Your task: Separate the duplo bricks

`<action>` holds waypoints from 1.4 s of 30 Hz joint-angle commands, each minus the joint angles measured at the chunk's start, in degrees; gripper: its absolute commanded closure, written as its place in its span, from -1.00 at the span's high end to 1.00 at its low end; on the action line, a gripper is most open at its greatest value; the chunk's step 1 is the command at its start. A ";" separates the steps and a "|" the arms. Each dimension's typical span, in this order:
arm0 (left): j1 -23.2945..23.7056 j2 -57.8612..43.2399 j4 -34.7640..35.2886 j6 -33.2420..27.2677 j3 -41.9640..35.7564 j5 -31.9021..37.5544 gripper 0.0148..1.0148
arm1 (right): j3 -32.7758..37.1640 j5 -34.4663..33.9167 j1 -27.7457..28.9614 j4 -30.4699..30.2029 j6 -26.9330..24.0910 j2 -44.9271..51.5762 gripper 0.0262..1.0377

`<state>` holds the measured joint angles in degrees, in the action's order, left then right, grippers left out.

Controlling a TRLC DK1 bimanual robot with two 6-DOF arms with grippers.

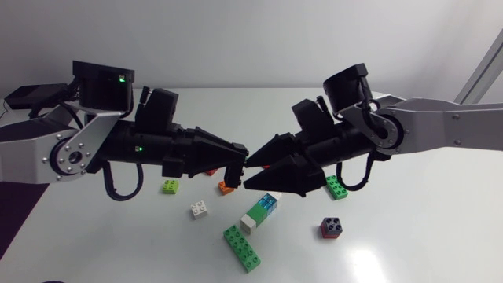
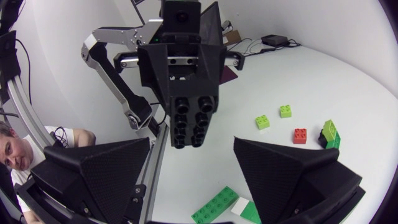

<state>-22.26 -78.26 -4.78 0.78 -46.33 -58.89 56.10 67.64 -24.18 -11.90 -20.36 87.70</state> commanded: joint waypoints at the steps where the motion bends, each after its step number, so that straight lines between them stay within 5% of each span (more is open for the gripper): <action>1: -0.41 -2.34 -1.29 2.56 -2.54 -1.49 -0.49 | -1.08 1.27 0.63 0.48 1.20 -1.39 0.86; 20: -2.26 -4.27 -5.68 10.03 -5.79 -2.89 -0.49 | -1.60 3.91 0.45 1.35 2.17 -1.92 0.72; 26: -2.26 -4.27 -5.77 10.83 -5.79 -3.68 -0.49 | -2.48 4.17 0.37 5.05 4.80 -2.80 0.36; 33: -2.26 -4.36 -6.12 11.44 -5.35 -4.39 -0.49 | -4.59 5.40 0.19 9.70 8.14 -4.38 -0.45; 40: -2.44 -3.92 -6.30 12.76 -5.62 -5.44 -0.47 | -5.73 5.23 -0.42 9.97 8.14 -6.05 -0.49; 42: -2.26 -3.13 -5.95 12.85 -5.97 -5.44 -0.08 | -6.17 4.87 -0.42 10.14 8.41 -6.75 -0.50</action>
<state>-24.77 -81.38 -10.98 9.98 -50.48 -64.58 51.70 71.99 -23.68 -2.98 -10.37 82.50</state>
